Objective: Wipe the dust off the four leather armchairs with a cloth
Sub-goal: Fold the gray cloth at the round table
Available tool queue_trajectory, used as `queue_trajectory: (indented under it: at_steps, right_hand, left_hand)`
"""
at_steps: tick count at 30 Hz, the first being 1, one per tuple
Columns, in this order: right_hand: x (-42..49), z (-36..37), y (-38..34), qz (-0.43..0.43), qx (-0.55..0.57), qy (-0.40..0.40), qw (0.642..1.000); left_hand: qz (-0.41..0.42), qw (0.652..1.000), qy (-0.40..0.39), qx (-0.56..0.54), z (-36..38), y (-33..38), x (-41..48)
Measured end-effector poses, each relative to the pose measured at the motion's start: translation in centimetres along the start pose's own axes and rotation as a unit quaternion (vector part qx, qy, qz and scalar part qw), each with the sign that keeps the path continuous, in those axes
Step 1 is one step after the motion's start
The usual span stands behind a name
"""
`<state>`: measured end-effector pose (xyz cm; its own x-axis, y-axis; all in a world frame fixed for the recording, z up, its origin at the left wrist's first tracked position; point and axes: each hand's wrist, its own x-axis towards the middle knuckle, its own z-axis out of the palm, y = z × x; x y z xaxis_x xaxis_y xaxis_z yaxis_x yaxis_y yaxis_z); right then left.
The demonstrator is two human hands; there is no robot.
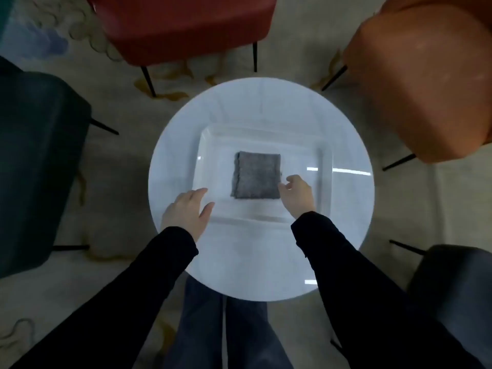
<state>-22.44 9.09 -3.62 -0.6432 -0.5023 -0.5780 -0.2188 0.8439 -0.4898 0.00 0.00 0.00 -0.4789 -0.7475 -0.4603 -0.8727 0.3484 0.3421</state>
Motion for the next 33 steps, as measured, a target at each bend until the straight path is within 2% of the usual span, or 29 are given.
queue_trajectory:
  at_steps: [3,9,15,22,25,29,33]
  right_hand:
    - [1.2,1.1,-0.3,0.026,0.005,0.006,1.0]
    - [2.1,2.3,-1.7,0.065,0.048,0.017,0.997]
    - [0.1,0.3,-5.1,0.014,0.138,0.022,0.99]
    - [-4.5,-4.0,-8.9,-0.037,0.284,-0.032,0.958]
    - [-6.9,-6.4,-9.5,-0.064,0.335,-0.056,0.938]
    - [-10.3,-9.7,-9.9,-0.084,0.437,-0.1,0.89]
    - [-12.6,-12.2,-9.2,-0.073,0.522,-0.121,0.841]
  left_hand:
    - [-0.004,0.999,0.029,-0.022,1.0,-0.8,0.3]
    - [-0.019,0.999,0.021,-0.021,1.0,-1.3,0.8]
    - [-0.022,0.999,0.003,-0.043,-0.8,-0.5,1.0]
    - [-0.067,0.973,0.017,-0.219,-3.7,2.7,0.2]
    - [-0.107,0.942,0.005,-0.317,-5.1,4.9,-0.4]
    - [-0.18,0.841,-0.044,-0.508,-7.1,8.4,-1.2]
    - [-0.151,0.769,-0.108,-0.611,-8.2,11.1,-3.4]
